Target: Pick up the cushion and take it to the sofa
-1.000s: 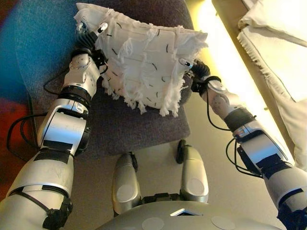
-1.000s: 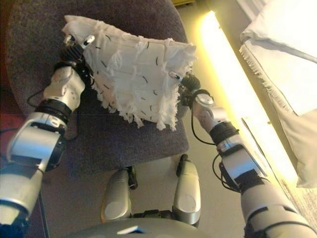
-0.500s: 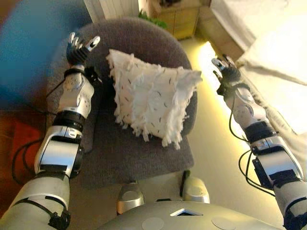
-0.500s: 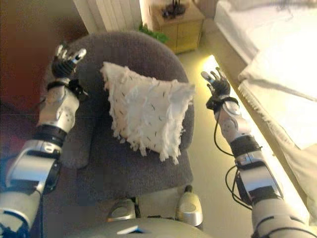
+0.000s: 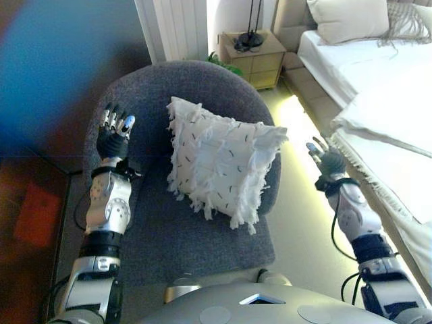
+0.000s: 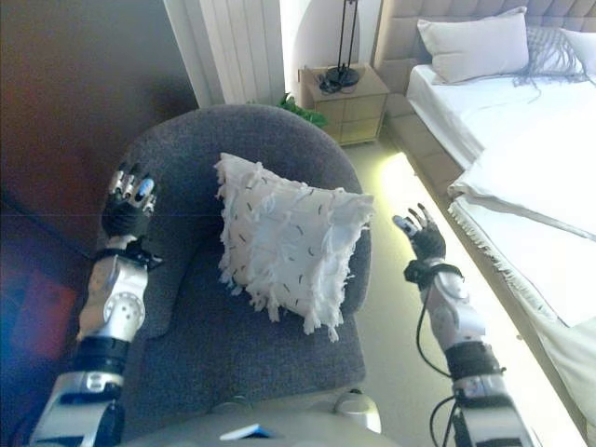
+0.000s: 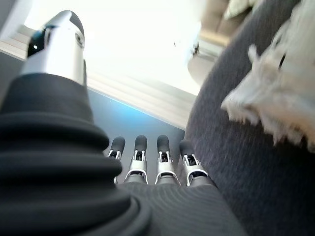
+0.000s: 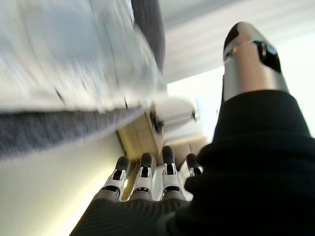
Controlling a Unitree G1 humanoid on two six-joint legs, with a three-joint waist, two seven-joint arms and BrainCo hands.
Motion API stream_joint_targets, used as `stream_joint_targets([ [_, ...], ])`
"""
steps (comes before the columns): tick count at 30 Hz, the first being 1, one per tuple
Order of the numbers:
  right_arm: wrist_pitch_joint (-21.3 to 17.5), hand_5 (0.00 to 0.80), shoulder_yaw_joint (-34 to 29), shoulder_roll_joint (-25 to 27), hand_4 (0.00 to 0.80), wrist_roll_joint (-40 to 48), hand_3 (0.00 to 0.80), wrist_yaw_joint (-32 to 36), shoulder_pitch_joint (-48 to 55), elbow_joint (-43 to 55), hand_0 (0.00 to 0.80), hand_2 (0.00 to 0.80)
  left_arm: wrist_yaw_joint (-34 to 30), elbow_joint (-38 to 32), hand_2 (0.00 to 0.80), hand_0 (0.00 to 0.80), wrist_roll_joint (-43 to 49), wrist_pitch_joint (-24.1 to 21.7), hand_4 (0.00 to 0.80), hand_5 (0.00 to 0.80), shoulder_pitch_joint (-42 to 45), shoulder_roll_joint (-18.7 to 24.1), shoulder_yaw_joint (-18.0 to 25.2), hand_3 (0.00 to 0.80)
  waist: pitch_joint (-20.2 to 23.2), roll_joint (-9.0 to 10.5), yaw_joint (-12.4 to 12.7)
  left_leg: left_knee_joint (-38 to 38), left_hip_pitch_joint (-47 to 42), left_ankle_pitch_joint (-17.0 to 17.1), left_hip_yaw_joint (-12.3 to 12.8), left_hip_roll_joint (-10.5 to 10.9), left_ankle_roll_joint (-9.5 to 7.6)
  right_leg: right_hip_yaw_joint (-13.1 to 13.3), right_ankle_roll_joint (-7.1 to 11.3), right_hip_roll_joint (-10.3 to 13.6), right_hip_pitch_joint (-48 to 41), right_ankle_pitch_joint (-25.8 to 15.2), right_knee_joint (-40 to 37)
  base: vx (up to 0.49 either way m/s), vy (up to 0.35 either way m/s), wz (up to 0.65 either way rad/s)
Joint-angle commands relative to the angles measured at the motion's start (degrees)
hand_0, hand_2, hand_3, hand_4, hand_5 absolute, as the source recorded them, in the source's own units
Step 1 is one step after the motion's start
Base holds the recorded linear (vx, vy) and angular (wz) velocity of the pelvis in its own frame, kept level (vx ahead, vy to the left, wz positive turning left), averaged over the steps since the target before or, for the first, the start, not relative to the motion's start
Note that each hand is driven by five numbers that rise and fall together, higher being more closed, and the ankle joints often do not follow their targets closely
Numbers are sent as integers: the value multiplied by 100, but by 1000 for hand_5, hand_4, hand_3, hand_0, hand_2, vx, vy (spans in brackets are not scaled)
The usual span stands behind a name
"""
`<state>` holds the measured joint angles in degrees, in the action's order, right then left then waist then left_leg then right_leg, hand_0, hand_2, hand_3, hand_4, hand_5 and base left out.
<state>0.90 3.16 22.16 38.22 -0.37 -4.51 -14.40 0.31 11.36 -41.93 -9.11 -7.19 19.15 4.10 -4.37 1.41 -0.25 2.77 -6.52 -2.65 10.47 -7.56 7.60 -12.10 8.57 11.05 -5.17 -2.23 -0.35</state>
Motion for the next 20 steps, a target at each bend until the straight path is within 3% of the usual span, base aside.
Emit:
stream_joint_targets([
  [1,-803,0,-166,-153,0,43,0,434,222,769,0,0,-305,-422,0,0,-285,-312,0,0,272,61,165,0,72,145,71,219,337,20,72,117,-274,-188,-23,-69,54,267,195,-63,20,9],
  [6,-906,0,3,-460,0,394,0,688,912,1140,0,0,-600,-748,0,0,-459,-295,0,0,1070,-52,96,0,-5,168,76,202,384,16,94,178,-332,-125,-21,-94,123,231,166,-70,18,0],
  [9,-973,0,346,-466,0,607,0,830,1286,1156,0,0,-704,-942,0,0,-455,-447,0,0,1493,48,-191,0,-110,140,137,175,518,50,69,230,-380,-136,-21,-90,245,193,141,-147,33,-1],
  [13,-1166,0,727,-349,0,789,0,784,1238,908,0,0,-997,-1002,0,0,-643,-393,0,0,1558,189,-568,0,-277,92,223,239,701,81,-11,265,-402,-211,-38,-57,361,152,160,-114,25,2],
  [20,-1310,0,1000,-268,0,697,0,481,943,952,0,0,-921,-1095,0,0,-777,-257,0,0,1329,343,-970,0,-325,37,286,203,731,123,-105,297,-381,-322,-20,-18,318,117,102,-33,19,8],
])
